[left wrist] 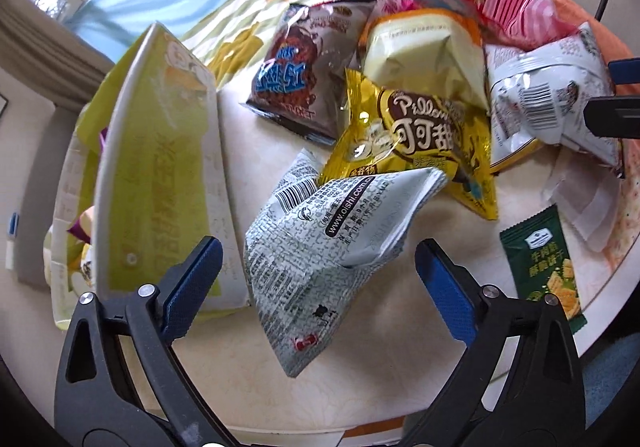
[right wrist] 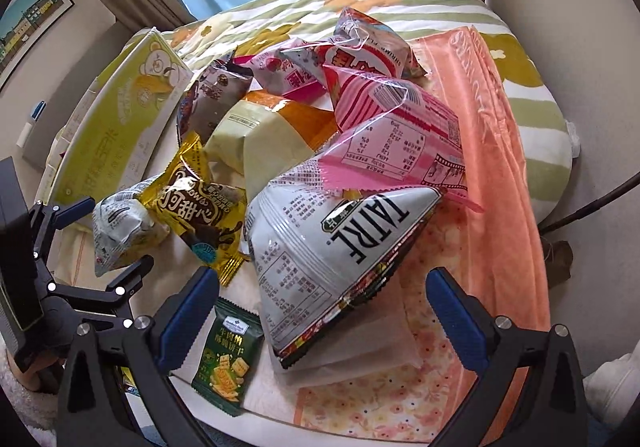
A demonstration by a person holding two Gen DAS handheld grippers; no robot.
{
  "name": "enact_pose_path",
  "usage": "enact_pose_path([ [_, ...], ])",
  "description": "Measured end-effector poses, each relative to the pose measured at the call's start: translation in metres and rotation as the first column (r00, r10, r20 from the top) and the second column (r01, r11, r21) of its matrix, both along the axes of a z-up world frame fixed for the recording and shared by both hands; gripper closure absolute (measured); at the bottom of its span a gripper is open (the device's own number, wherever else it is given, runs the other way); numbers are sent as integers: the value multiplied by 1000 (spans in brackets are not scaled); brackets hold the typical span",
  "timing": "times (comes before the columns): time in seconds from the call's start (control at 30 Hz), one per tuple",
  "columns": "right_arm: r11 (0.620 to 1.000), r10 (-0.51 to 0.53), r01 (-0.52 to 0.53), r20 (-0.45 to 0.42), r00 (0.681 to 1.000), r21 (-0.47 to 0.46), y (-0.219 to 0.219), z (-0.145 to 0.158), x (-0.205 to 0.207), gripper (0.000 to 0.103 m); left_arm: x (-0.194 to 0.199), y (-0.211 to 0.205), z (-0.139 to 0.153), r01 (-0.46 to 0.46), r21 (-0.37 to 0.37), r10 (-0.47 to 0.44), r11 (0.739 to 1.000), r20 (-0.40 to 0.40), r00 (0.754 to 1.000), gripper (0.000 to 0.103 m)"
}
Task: Organize snacks
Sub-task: 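Grasp the grey printed bag with the left tool while the right tool grasps the white TATRE bag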
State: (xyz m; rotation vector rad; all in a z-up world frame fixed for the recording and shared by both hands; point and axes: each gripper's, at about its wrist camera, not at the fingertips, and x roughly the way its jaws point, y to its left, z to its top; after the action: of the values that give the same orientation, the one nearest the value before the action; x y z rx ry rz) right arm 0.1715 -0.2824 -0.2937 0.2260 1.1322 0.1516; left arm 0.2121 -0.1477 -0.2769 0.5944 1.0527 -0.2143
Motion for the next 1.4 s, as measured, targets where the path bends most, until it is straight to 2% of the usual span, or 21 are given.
enact_pose_path([
  [0.03, 1000, -3, 3, -2, 1000, -6, 1, -2, 2, 0, 3, 0, -3, 0, -2, 0, 1000, -11, 1000, 16],
  [0.1, 1000, -7, 7, -5, 1000, -15, 3, -5, 8, 0, 6, 1, -9, 2, -3, -2, 1000, -30, 1000, 17],
  [0.3, 1000, -8, 8, -10, 1000, -30, 6, -9, 20, 0, 13, 3, -23, 19, 11, -18, 1000, -56, 998, 40],
  [0.67, 1000, 2, -2, -15, 1000, -22, 14, -16, 32, 1, 14, 11, -19, 7, -25, -9, 1000, -74, 997, 46],
  [0.93, 1000, 14, -13, -40, 999, 2, 11, -20, 34, 27, 5, 15, -11, -18, -47, 15, 999, -68, 998, 47],
  [1.13, 1000, 24, -24, -30, 999, 13, 7, -15, 26, 34, 1, 19, 0, -54, -60, 52, 997, -44, 998, 46],
  [1.4, 998, 48, -49, 23, 999, 29, 1, 7, 0, 35, -18, 22, 25, -98, -90, 99, 991, 9, 995, 47],
])
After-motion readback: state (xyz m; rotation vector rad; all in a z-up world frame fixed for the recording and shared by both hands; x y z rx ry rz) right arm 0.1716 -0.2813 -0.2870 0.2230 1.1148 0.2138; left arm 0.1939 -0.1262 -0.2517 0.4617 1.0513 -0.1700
